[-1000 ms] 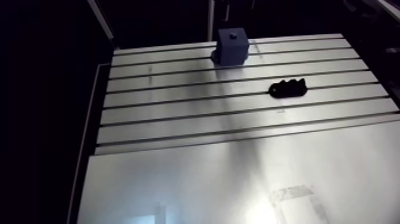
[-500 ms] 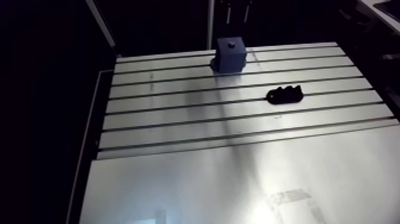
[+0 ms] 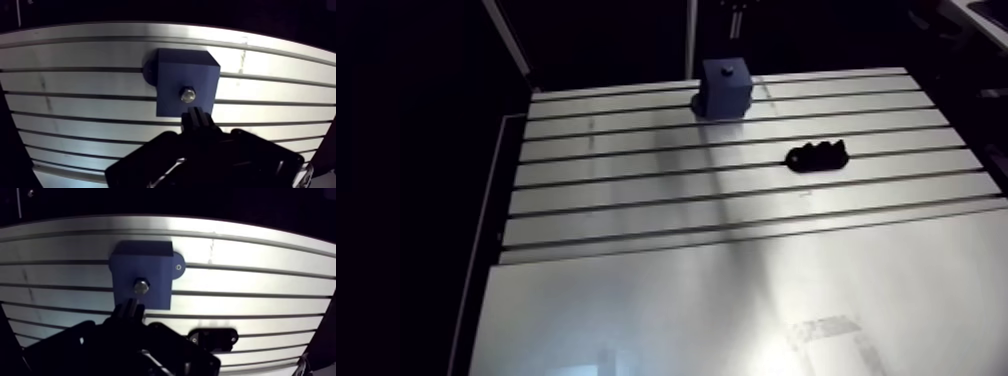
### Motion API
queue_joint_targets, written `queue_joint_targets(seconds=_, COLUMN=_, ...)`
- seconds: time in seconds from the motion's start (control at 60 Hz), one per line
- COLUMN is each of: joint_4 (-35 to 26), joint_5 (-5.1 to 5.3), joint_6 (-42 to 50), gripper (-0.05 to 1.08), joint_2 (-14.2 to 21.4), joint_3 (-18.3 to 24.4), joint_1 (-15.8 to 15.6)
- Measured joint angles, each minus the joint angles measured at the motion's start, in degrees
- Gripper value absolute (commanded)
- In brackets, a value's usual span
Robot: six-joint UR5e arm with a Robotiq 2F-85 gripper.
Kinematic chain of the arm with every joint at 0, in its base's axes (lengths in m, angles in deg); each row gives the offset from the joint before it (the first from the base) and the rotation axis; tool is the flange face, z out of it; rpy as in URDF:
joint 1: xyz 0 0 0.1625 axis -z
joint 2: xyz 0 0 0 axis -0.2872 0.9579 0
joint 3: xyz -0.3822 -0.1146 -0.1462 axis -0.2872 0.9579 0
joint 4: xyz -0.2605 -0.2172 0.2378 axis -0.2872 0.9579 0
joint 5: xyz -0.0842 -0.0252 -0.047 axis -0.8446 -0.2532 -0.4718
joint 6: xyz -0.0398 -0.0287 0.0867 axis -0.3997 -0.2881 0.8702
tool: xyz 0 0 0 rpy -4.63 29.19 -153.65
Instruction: Pick up the M10 bolt and insert it into the hex recess until seated.
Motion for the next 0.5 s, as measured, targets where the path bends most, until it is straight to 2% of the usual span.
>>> queue_joint_targets(seconds=0.233, joint_4=-1.5, joint_5=-1.28, joint_6=0.2, gripper=1.08, joint_2=0.0, joint_3=-0.4, joint_1=0.0)
queue_joint_targets(seconds=0.5, joint_4=-2.4, joint_5=-1.11, joint_6=0.3, gripper=1.08, joint_2=0.0, joint_3=-1.3, joint_1=0.0)
